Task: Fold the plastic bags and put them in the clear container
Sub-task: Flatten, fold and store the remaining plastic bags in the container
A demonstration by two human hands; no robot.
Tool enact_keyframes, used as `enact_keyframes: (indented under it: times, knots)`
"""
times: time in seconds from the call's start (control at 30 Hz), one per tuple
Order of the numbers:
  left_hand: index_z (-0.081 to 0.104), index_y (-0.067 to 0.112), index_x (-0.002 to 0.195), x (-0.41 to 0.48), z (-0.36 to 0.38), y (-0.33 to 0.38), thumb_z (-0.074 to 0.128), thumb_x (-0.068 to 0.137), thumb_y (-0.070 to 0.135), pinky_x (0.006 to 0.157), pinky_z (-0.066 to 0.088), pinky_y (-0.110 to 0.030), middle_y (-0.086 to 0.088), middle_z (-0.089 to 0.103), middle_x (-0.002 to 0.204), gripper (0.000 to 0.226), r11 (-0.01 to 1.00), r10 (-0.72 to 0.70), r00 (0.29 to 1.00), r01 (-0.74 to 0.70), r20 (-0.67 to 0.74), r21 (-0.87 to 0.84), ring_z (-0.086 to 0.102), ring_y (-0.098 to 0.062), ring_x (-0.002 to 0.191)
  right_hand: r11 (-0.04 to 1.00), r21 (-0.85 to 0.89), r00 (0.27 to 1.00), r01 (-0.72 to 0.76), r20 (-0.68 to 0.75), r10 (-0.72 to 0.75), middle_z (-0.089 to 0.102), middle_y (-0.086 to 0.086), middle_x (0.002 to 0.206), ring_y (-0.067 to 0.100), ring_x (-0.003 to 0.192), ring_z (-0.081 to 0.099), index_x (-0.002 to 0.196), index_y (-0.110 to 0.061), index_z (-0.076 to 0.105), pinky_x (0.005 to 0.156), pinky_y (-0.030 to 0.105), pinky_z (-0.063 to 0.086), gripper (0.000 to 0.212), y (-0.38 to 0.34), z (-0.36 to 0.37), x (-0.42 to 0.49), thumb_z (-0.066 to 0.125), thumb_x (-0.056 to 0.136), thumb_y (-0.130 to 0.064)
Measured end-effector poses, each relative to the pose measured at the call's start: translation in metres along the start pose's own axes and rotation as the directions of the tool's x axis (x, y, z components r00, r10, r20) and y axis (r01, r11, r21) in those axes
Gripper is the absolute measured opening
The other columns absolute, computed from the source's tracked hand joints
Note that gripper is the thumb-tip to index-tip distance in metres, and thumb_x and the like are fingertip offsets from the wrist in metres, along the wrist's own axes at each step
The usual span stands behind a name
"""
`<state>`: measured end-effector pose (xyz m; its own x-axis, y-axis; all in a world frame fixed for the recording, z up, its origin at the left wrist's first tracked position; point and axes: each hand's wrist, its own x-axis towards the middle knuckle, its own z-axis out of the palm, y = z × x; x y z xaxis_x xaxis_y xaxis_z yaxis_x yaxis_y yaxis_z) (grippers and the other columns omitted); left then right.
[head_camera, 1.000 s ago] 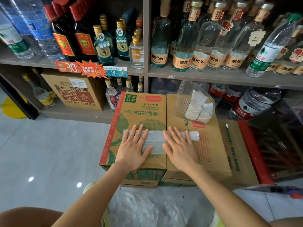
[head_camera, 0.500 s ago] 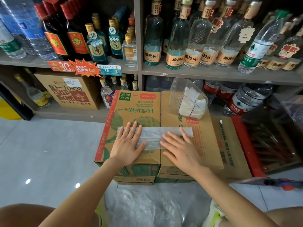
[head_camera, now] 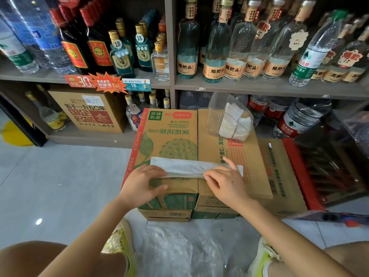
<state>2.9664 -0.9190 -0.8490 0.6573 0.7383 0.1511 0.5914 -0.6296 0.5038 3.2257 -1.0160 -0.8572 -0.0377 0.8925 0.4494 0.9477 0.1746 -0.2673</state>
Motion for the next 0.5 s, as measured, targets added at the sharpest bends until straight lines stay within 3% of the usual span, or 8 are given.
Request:
enact_keyframes:
  times: [0.13,0.27,0.37,0.5]
  knots:
    - [0.072,0.023,0.11,0.008,0.0,0.004,0.064,0.084,0.048,0.082,0.041,-0.021,0.008,0.07,0.11,0.037,0.989,-0.143,0.988,0.142,-0.052,-0.03,0.062,-0.013,0.103,0.982,0.072,0.983,-0.175,0.073,0.17,0.061,-0.008,0.06,0.014,0.061,0.054,0.082,-0.019,0.072,0.092,0.042,0.042,0.016,0.001,-0.003,0.01,0.059,0.091,-0.021]
    - [0.065,0.027,0.117,0.025,0.002,0.007,0.057,0.094,0.04,0.06,0.037,-0.012,0.007,0.068,0.104,0.027,0.944,-0.328,0.941,0.324,-0.08,-0.066,0.058,-0.01,0.083,0.947,0.04,0.944,-0.32,0.093,0.315,0.069,-0.002,0.078,0.019,0.079,0.055,0.096,-0.019,0.073,0.073,0.031,0.023,0.017,0.002,-0.003,0.023,0.057,0.093,-0.025]
    - [0.062,0.025,0.119,0.032,0.006,0.009,0.053,0.096,0.04,0.057,0.041,-0.019,0.001,0.069,0.101,0.029,0.924,-0.383,0.919,0.381,-0.091,-0.034,0.057,-0.014,0.077,0.915,0.021,0.904,-0.402,0.17,0.393,0.07,-0.005,0.089,0.015,0.084,0.052,0.103,-0.022,0.071,0.073,0.031,0.021,0.022,0.003,0.0,0.029,0.051,0.096,-0.029]
    - [0.059,0.023,0.122,0.038,0.01,0.011,0.054,0.095,0.039,0.063,0.052,-0.033,0.0,0.066,0.085,0.032,0.892,-0.452,0.884,0.452,-0.121,-0.03,0.059,-0.019,0.072,0.894,0.02,0.878,-0.448,0.195,0.436,0.071,-0.007,0.089,0.014,0.084,0.057,0.103,-0.022,0.071,0.08,0.03,0.03,0.024,0.005,0.006,0.031,0.05,0.097,-0.031]
